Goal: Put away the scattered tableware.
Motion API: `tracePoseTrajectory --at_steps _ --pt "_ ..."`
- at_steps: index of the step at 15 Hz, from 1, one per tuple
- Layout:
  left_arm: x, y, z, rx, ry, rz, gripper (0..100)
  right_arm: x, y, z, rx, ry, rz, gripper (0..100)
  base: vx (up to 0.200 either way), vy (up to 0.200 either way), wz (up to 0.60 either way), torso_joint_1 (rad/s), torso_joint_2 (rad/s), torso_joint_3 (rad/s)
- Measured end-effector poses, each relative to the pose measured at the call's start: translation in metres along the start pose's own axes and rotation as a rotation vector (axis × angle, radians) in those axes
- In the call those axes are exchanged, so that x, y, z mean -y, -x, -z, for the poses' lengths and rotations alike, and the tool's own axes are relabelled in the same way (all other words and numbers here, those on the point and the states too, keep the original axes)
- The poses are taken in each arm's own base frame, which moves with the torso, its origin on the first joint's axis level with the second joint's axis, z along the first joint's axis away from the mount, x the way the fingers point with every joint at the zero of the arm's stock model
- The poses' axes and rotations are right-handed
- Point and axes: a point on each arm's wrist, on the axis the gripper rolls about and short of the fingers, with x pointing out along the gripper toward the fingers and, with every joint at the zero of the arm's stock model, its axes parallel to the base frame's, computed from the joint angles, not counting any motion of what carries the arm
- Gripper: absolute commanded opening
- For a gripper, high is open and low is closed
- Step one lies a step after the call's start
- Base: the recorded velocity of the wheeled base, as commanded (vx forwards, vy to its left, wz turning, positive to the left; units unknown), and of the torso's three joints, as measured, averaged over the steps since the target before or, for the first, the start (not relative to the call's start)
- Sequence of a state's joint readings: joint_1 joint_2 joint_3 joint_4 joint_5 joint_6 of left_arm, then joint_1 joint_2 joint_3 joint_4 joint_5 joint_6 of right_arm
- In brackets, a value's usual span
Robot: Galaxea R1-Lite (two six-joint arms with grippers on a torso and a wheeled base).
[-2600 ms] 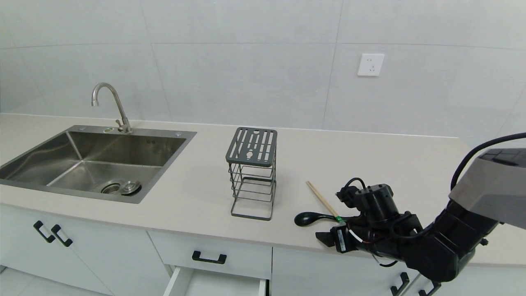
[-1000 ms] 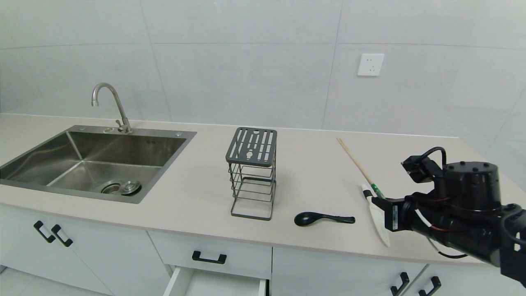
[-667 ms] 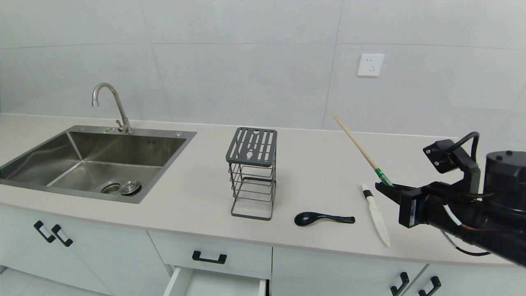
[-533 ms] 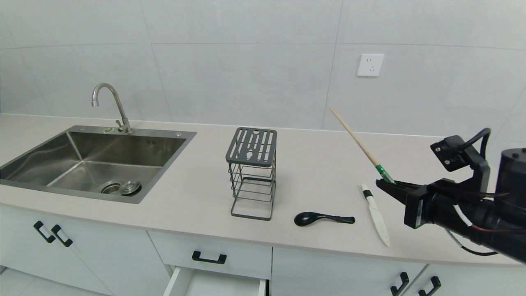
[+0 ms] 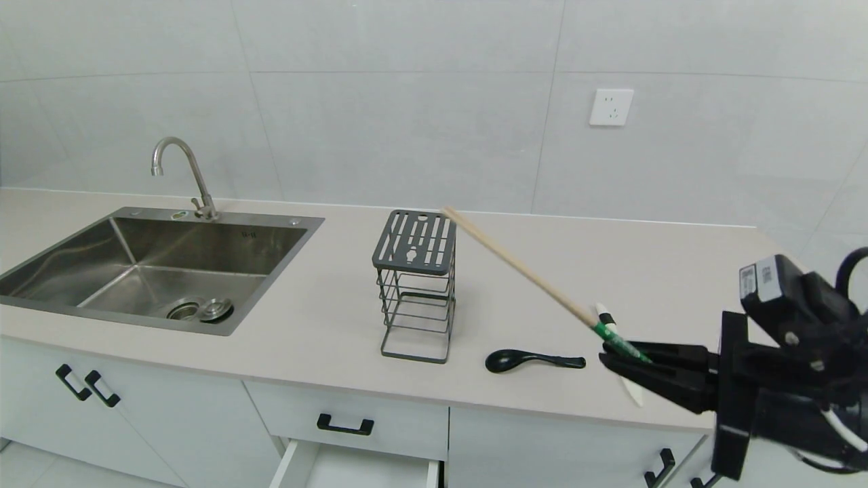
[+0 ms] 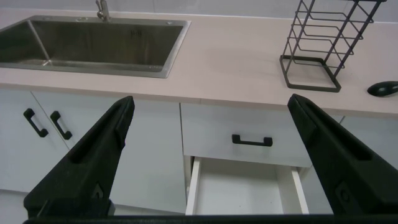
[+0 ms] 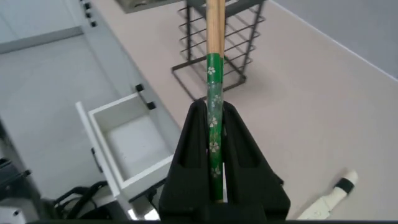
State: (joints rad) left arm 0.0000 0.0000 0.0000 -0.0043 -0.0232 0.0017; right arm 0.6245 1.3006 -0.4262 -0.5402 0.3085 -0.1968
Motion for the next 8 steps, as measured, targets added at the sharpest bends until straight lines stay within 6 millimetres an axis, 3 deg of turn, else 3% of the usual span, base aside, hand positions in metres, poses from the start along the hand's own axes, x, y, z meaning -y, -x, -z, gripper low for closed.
tracePoseTrajectory --at_steps 5,8 --pt "0.0 0.0 0.0 0.0 0.0 0.0 100 -0.035 -0.01 0.001 -0.05 0.05 -0.116 0 0.0 0.0 0.0 0.0 0.0 0.0" --pt "0.0 0.0 0.0 0.0 0.0 0.0 100 -0.048 -0.012 0.019 -0.119 0.056 -0.176 0 0.0 0.0 0.0 0.0 0.0 0.0"
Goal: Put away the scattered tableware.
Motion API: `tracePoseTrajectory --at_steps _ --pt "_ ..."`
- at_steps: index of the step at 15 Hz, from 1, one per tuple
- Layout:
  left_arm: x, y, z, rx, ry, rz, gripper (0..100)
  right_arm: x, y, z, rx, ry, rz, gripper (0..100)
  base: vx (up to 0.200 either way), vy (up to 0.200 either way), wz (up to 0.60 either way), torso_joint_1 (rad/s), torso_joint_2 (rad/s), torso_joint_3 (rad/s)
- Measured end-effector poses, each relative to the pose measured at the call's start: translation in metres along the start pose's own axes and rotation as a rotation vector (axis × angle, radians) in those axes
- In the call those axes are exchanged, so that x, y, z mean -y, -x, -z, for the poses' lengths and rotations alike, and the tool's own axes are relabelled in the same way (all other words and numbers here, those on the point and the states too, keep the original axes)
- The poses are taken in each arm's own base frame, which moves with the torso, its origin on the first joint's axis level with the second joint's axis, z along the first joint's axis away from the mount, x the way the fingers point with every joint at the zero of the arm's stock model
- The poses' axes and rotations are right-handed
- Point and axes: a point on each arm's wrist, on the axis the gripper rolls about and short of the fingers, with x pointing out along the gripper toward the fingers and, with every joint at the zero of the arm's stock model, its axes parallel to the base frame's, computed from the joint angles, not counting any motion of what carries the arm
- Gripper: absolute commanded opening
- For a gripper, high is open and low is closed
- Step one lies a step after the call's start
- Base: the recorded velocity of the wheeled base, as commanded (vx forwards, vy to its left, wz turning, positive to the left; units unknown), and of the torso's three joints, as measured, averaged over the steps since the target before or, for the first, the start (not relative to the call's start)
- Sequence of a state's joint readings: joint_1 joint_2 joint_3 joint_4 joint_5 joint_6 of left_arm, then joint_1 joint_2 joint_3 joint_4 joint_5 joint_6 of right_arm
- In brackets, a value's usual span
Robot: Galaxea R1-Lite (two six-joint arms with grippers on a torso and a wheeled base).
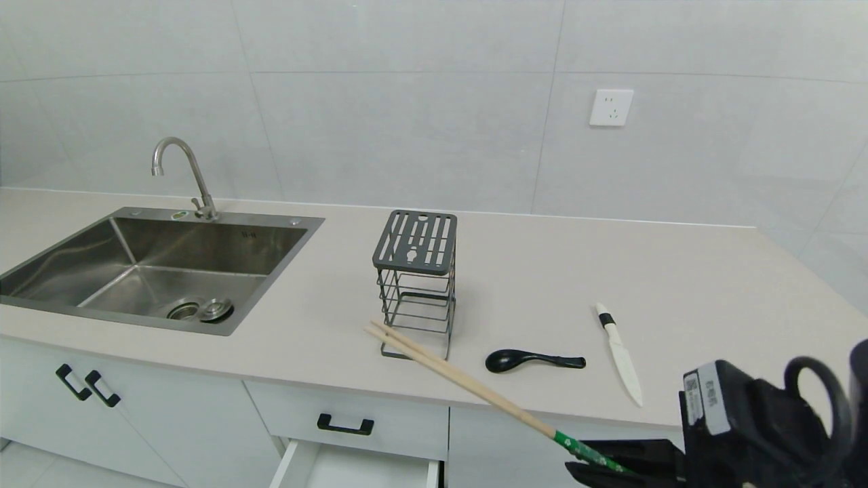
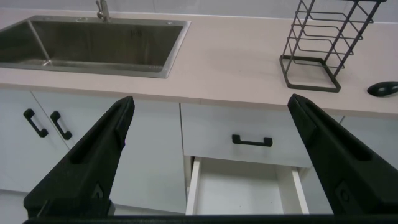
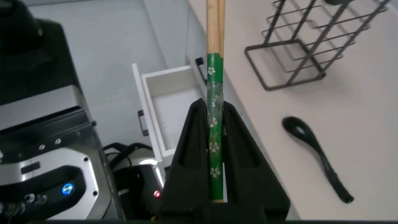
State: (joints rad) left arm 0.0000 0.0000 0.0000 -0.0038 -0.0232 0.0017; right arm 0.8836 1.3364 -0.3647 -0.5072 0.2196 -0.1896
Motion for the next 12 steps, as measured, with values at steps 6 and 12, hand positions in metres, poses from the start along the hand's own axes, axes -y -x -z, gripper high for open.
tracePoseTrajectory --at_steps 6,12 --pt "0.0 0.0 0.0 0.0 0.0 0.0 100 -0.01 -0.019 0.006 -0.05 0.017 -0.055 0 0.0 0.0 0.0 0.0 0.0 0.0" --pt "0.0 0.0 0.0 0.0 0.0 0.0 100 -0.008 -0.063 -0.004 -0.09 0.028 -0.062 0 0.0 0.0 0.0 0.0 0.0 0.0"
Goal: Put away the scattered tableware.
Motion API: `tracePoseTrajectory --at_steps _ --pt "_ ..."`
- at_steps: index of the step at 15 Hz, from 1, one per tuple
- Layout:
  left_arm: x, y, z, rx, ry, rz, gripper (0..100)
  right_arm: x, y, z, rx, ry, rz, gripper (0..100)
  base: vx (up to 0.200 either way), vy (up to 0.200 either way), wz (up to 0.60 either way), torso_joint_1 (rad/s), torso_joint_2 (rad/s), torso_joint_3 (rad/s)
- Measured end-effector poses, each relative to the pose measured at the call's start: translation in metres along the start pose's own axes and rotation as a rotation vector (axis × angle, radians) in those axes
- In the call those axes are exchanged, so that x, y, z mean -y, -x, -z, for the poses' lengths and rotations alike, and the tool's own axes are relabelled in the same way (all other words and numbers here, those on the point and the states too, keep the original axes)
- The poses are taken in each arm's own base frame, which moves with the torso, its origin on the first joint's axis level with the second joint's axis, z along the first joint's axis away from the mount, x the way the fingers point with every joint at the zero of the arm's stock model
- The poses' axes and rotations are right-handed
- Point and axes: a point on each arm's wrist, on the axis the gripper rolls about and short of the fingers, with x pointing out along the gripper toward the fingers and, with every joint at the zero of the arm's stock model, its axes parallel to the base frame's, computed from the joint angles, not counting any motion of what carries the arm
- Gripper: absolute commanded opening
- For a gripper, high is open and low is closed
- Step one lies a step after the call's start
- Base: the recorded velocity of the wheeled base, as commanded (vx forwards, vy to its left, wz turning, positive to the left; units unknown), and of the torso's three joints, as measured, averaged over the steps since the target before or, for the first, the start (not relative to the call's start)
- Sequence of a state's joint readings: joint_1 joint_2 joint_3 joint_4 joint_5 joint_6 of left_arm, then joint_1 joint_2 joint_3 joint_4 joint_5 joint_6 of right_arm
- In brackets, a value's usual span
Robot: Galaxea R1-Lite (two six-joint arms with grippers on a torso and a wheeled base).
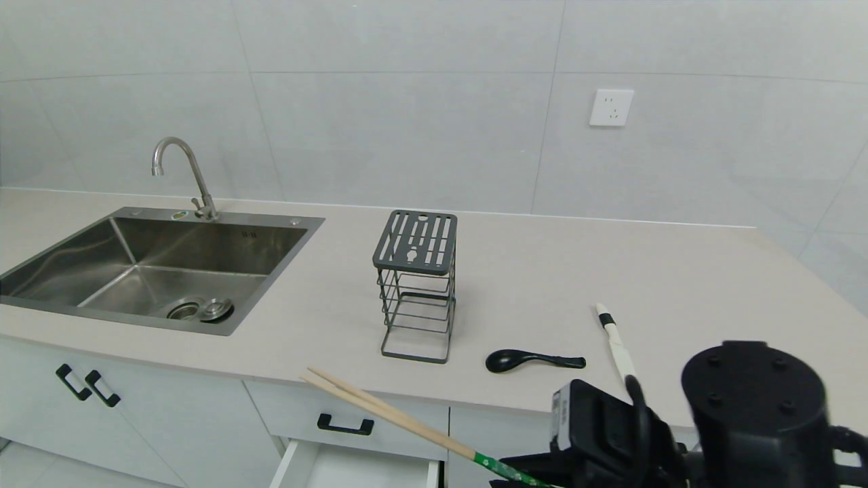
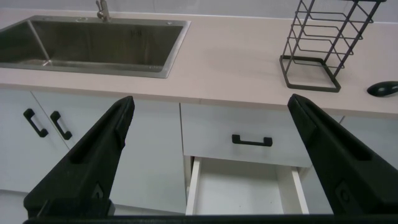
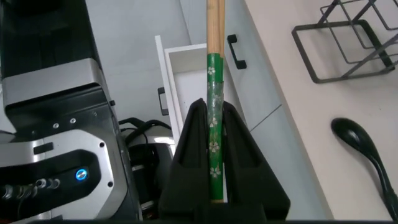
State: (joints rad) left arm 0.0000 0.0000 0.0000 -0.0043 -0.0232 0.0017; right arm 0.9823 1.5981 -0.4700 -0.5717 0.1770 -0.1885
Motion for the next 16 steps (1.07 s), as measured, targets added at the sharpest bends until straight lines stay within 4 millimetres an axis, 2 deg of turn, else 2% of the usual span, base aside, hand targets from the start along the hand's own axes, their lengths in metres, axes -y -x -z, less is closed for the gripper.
tracePoseTrajectory --at_steps 3,7,13,16 --pt "0.0 0.0 0.0 0.0 0.0 0.0 100 -0.002 -0.02 0.004 -0.063 -0.008 0.048 0 0.0 0.0 0.0 0.0 0.0 0.0" --pt "0.0 0.0 0.0 0.0 0.0 0.0 100 -0.01 -0.042 -0.013 -0.037 0.015 0.032 0 0.0 0.0 0.0 0.0 0.0 0.0" --pt "0.0 0.0 0.0 0.0 0.0 0.0 100 -0.004 -0.093 -0.045 0.001 0.001 0.023 0 0.0 0.0 0.0 0.0 0.0 0.0" --pt "0.0 0.0 0.0 0.0 0.0 0.0 100 0.001 -0.112 -0.044 -0.016 -0.001 0.027 0 0.0 0.0 0.0 0.0 0.0 0.0"
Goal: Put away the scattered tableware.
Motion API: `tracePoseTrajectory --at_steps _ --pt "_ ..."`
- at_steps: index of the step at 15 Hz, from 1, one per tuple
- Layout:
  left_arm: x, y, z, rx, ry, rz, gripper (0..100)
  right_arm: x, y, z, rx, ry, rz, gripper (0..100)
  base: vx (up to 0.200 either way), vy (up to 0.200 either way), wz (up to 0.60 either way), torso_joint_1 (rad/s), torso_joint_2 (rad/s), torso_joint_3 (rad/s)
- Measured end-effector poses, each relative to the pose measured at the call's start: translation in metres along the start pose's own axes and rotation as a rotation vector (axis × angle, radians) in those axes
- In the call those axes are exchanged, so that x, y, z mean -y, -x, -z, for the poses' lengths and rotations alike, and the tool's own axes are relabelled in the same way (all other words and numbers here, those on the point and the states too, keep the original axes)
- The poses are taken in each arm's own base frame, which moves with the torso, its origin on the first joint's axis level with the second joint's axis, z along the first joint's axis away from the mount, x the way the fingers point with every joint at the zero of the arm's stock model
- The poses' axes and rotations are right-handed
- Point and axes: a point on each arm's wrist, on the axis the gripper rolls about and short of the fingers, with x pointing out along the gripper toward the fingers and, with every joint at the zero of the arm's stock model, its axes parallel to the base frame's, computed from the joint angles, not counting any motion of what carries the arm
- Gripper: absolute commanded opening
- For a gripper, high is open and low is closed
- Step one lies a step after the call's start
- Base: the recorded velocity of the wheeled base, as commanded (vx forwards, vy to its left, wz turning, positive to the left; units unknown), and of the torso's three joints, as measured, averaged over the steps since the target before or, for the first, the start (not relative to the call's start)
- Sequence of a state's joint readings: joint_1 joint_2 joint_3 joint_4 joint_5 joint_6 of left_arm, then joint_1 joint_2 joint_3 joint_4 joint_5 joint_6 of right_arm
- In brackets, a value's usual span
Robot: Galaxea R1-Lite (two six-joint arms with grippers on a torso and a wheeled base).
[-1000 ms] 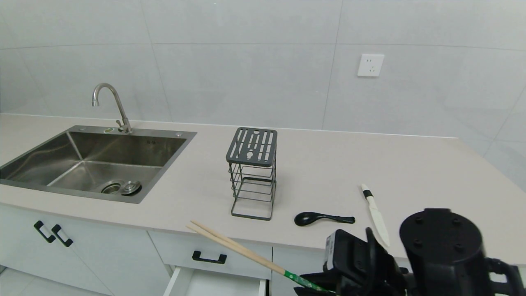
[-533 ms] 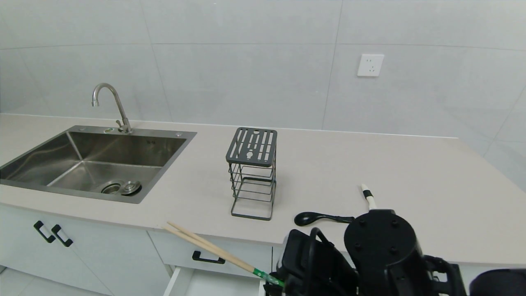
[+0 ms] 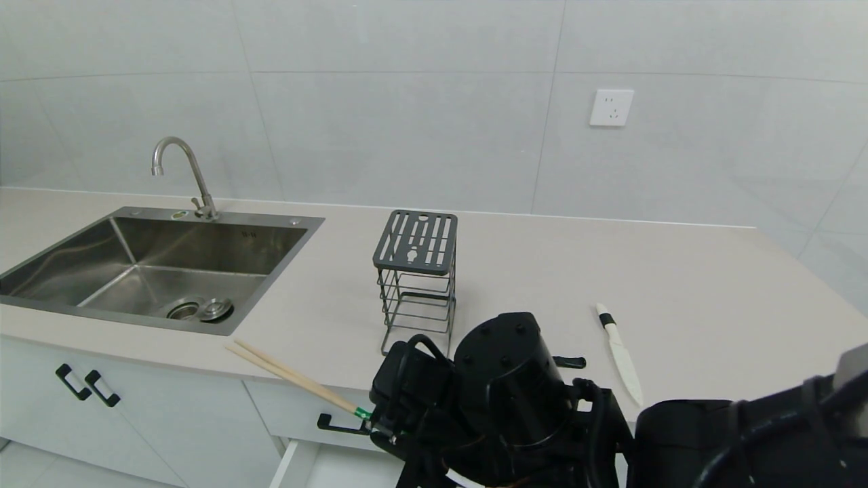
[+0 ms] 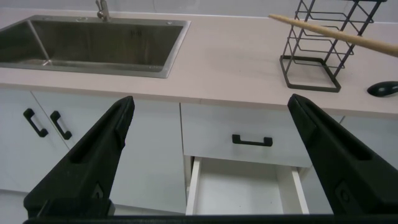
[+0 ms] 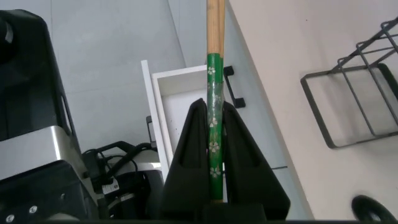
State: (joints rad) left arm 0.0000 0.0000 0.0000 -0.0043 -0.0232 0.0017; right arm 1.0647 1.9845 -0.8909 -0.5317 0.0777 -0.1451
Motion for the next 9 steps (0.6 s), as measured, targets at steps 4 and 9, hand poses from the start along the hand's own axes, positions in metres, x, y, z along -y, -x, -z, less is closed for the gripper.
tracePoseTrajectory --at_steps 4,9 --pt "0.0 0.0 0.0 0.0 0.0 0.0 100 0.003 -0.017 0.01 -0.014 0.029 0.006 0 0.0 0.0 0.0 -0.06 0.12 0.071" --pt "0.0 0.0 0.0 0.0 0.0 0.0 100 0.005 -0.033 0.018 -0.038 0.052 0.004 0 0.0 0.0 0.0 -0.148 0.31 0.159"
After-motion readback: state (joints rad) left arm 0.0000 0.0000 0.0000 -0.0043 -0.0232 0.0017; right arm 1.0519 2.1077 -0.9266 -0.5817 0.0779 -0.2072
